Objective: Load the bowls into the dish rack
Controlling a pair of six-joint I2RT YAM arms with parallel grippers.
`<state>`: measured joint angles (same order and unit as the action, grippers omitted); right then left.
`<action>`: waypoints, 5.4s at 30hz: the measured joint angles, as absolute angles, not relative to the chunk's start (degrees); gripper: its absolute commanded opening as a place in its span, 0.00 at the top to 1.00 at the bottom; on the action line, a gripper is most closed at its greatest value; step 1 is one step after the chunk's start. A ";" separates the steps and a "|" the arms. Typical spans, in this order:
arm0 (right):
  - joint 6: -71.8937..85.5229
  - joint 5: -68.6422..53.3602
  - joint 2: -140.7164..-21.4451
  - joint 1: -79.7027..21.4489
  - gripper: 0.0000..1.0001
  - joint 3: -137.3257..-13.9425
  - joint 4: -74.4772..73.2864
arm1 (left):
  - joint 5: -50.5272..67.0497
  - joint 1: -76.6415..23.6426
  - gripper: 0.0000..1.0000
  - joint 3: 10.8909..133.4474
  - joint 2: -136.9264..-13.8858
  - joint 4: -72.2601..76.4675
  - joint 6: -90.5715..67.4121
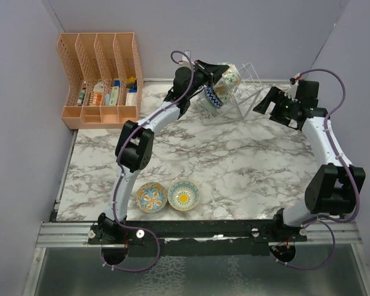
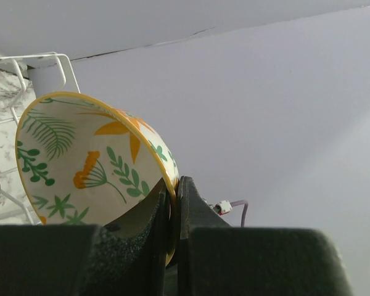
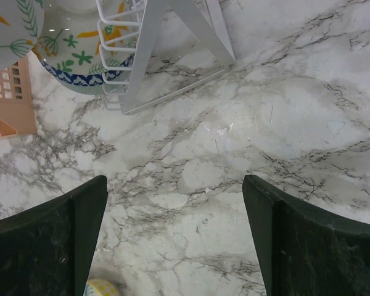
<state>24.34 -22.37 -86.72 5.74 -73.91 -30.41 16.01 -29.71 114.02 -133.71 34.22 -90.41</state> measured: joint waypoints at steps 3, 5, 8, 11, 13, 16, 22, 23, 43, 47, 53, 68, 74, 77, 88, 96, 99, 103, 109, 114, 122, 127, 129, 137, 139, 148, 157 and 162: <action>24.12 -22.31 -87.09 5.74 0.09 -73.95 -30.44 | 15.94 -29.69 1.00 115.20 -134.65 34.50 -91.24; 24.10 -22.26 -87.39 5.74 0.09 -74.02 -30.44 | 15.88 -29.69 1.00 116.79 -135.76 35.11 -91.88; 24.08 -22.26 -87.74 5.74 0.09 -74.02 -30.44 | 15.84 -29.69 1.00 118.83 -137.34 35.62 -92.64; 24.05 -22.26 -87.85 5.74 0.10 -74.02 -30.44 | 15.84 -29.69 1.00 119.24 -138.10 35.55 -93.17; 24.03 -22.24 -87.90 5.74 0.09 -74.02 -30.44 | 15.84 -29.69 1.00 119.28 -138.54 35.53 -93.38; 23.81 -22.24 -88.09 5.74 0.09 -74.02 -30.44 | 15.84 -29.69 1.00 120.03 -139.55 35.40 -93.58; 23.68 -22.17 -88.51 5.74 0.09 -74.02 -30.44 | 15.86 -29.69 1.00 124.44 -142.69 34.83 -94.13; 23.68 -22.17 -88.51 5.74 0.09 -74.02 -30.44 | 15.86 -29.69 1.00 125.03 -143.02 34.70 -94.19; 23.68 -22.11 -88.51 5.74 0.09 -74.02 -30.44 | 16.71 -29.69 1.00 127.96 -144.31 27.64 -93.82; 23.68 -22.13 -88.51 5.74 0.09 -74.02 -30.44 | 16.97 -29.69 1.00 127.96 -144.51 25.96 -93.14; 23.68 -22.15 -88.51 5.74 0.09 -74.02 -30.44 | 17.10 -29.69 1.00 127.96 -144.57 25.78 -92.25; 23.68 -22.15 -88.99 5.74 0.09 -74.02 -30.41 | 17.63 -29.67 0.93 130.82 -147.50 23.62 -90.61; 23.68 -22.15 -89.06 5.74 0.09 -74.02 -30.41 | 17.74 -29.52 0.76 132.75 -148.20 21.34 -90.04; 23.68 -22.15 -89.19 5.74 0.09 -74.02 -30.41 | 18.00 -29.28 0.71 132.75 -148.22 20.45 -89.76; 23.68 -22.17 -89.36 5.74 0.09 -74.00 -30.39 | 18.96 -28.27 0.52 132.75 -148.22 17.54 -88.29; 23.70 -22.26 -89.38 5.74 0.09 -74.00 -30.39 | 19.86 -28.08 0.40 132.75 -147.55 15.77 -86.78; 23.70 -22.33 -89.38 5.74 0.09 -74.00 -30.39 | 20.14 -28.05 0.37 132.75 -147.00 14.94 -86.15; 23.73 -22.37 -89.38 5.74 0.09 -74.00 -30.39 | 20.16 -27.75 0.25 132.75 -146.15 13.15 -84.71; 23.75 -22.65 -89.38 5.74 0.09 -73.97 -30.35 | 20.14 -26.76 0.01 132.86 -143.92 9.47 -81.08; 23.79 -23.29 -89.38 5.74 0.10 -73.97 -30.30 | 20.10 -25.91 0.01 132.09 -142.45 5.45 -78.15; 24.25 -23.79 -89.38 5.74 0.10 -73.76 -29.87 | 19.84 -25.08 0.01 129.71 -139.26 -0.16 -72.73; 24.43 -23.92 -89.23 5.74 0.10 -72.66 -29.76 | 19.53 -24.97 0.01 127.22 -134.87 -3.90 -69.06; 24.71 -24.03 -88.99 5.74 0.10 -72.23 -29.76 | 19.49 -24.84 0.01 126.43 -132.73 -4.86 -67.90; 25.23 -24.82 -87.11 5.74 0.10 -71.94 -29.74 | 19.51 -24.36 0.01 119.98 -120.29 -5.65 -61.58; 25.28 -24.99 -86.70 5.74 0.10 -71.94 -29.71 | 19.55 -24.16 0.01 115.92 -116.18 -6.20 -59.44; 25.71 -25.39 -85.62 5.74 0.10 -71.42 -29.47 | 18.37 -25.56 0.02 88.42 -89.36 -15.90 -45.43; 26.94 -25.91 -85.30 5.74 0.10 -69.43 -29.32 | 11.18 -49.06 0.12 73.80 -72.73 -31.64 -35.16; 27.31 -26.44 -85.27 5.74 0.10 -68.36 -29.26 | 4.19 -61.10 0.14 67.31 -73.30 -37.10 -34.09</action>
